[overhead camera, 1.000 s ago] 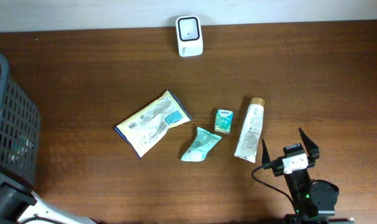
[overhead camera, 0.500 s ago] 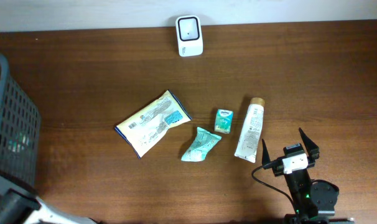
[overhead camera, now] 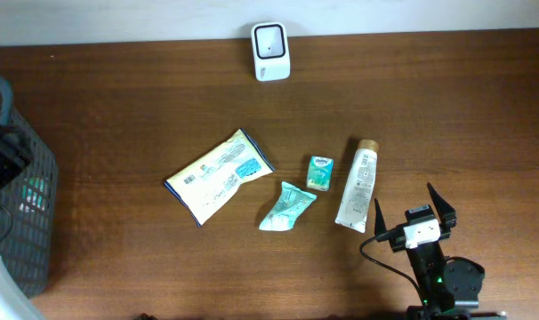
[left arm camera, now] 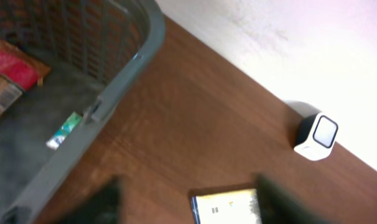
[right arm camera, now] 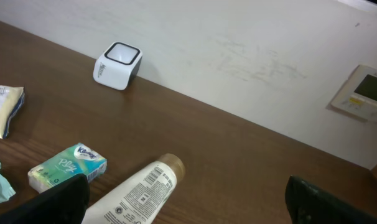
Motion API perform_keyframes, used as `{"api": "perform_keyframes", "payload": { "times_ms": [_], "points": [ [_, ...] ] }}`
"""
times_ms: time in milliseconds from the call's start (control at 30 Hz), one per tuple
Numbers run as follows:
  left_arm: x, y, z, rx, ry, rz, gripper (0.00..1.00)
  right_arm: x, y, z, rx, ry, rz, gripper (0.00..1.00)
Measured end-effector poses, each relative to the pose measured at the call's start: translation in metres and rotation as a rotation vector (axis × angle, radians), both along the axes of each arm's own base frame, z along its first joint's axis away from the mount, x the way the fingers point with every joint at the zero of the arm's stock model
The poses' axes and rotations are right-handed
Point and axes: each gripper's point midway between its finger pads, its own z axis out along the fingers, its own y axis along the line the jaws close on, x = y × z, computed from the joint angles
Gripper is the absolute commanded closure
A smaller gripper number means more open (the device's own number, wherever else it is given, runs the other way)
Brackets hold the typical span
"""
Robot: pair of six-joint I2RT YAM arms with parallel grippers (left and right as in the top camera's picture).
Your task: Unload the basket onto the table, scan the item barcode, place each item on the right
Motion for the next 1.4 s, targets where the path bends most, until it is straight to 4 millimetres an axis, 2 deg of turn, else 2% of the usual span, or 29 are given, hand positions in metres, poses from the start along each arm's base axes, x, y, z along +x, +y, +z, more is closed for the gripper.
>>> {"api": "perform_keyframes", "payload": {
  "times_ms": [167,367,600,733,800,900,1000,1100,1233,1367,1400],
  "points": [
    [-0.009,-0.006,-0.012,-0.035,0.055,-0.002,0.01,0.000,0.000,-0.001,0.000,0.006,0.000,0.01],
    [-0.016,-0.012,-0.020,-0.070,0.097,-0.003,0.01,0.003,0.000,-0.015,0.005,0.068,0.000,0.01],
    [-0.021,-0.015,-0.026,-0.087,0.128,0.002,0.01,0.003,0.000,-0.016,0.004,0.070,0.000,0.01],
    [-0.019,-0.007,-0.022,-0.057,0.110,0.020,0.01,0.003,0.000,-0.016,0.004,0.071,0.000,0.01],
    [-0.024,0.006,-0.017,-0.046,0.100,0.059,0.01,0.003,0.000,-0.016,0.005,0.071,0.000,0.01],
    [-0.027,0.030,0.005,0.004,0.068,0.071,0.01,0.003,0.000,-0.016,0.004,0.071,0.000,0.01],
    [-0.022,0.050,0.016,0.070,0.105,0.034,0.01,0.003,0.000,-0.016,0.005,0.073,0.000,0.01],
    [-0.016,0.073,-0.003,0.122,0.237,-0.023,0.01,0.003,0.000,-0.016,0.006,0.073,0.000,0.01],
    [-0.024,0.109,-0.062,0.144,0.507,-0.058,0.01,0.003,0.000,-0.016,0.005,0.073,0.000,0.01],
    [-0.023,0.122,-0.090,0.162,0.616,-0.152,0.01,0.003,0.000,-0.016,0.005,0.073,0.000,0.01],
    [-0.020,0.123,-0.090,0.167,0.609,-0.162,0.01,0.003,0.000,-0.016,0.005,0.073,0.000,0.01]
  ]
}}
